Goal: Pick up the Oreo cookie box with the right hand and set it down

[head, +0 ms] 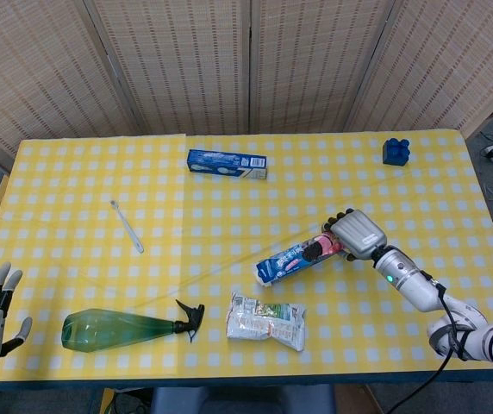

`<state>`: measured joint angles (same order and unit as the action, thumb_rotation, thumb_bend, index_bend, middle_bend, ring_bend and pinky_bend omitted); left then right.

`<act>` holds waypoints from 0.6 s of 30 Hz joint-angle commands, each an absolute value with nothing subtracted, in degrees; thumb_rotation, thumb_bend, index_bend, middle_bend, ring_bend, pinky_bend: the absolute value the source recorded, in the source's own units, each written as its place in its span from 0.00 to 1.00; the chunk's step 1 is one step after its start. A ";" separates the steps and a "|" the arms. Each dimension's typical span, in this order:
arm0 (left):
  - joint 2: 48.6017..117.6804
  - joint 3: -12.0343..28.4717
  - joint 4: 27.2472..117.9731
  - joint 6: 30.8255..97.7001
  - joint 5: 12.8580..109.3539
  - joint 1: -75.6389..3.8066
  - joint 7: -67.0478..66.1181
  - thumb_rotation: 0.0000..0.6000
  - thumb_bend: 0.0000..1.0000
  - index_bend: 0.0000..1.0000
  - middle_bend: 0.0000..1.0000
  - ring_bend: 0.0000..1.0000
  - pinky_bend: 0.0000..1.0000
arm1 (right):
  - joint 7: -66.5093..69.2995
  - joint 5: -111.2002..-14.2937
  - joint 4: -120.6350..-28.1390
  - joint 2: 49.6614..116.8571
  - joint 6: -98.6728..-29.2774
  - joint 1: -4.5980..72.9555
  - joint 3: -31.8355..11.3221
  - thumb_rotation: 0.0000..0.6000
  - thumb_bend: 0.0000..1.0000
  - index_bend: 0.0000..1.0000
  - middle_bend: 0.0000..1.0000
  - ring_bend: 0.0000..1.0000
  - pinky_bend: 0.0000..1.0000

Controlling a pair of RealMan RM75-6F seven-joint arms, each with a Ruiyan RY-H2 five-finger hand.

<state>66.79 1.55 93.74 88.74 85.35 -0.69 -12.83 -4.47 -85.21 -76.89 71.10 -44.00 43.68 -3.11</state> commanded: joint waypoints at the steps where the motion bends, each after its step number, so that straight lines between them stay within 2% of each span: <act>1: 66.89 1.47 93.75 88.60 85.45 -0.77 -12.92 1.00 0.37 0.05 0.00 0.00 0.00 | -11.57 -84.41 -81.05 65.65 -41.88 45.70 -3.74 1.00 0.36 0.52 0.51 0.35 0.36; 6: 67.27 1.50 93.74 88.58 85.62 -0.90 -12.95 1.00 0.36 0.05 0.00 0.00 0.00 | -23.27 -84.77 -82.10 62.82 -43.19 47.26 -4.84 1.00 0.36 0.52 0.48 0.35 0.36; 11: 67.58 1.36 93.43 88.42 85.55 -0.85 -12.58 1.00 0.37 0.05 0.00 0.00 0.00 | -31.16 -81.54 -83.25 61.04 -40.65 49.35 -6.01 1.00 0.36 0.51 0.45 0.35 0.36; 18: 67.77 1.40 92.39 88.21 85.13 -0.78 -11.51 1.00 0.36 0.05 0.00 0.00 0.00 | -37.12 -77.52 -84.44 60.65 -40.72 50.61 -7.17 1.00 0.36 0.37 0.37 0.28 0.36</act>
<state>67.75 1.39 92.44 88.25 85.16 -0.76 -11.55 -36.13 -78.33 -83.95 60.93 -40.81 50.10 -6.76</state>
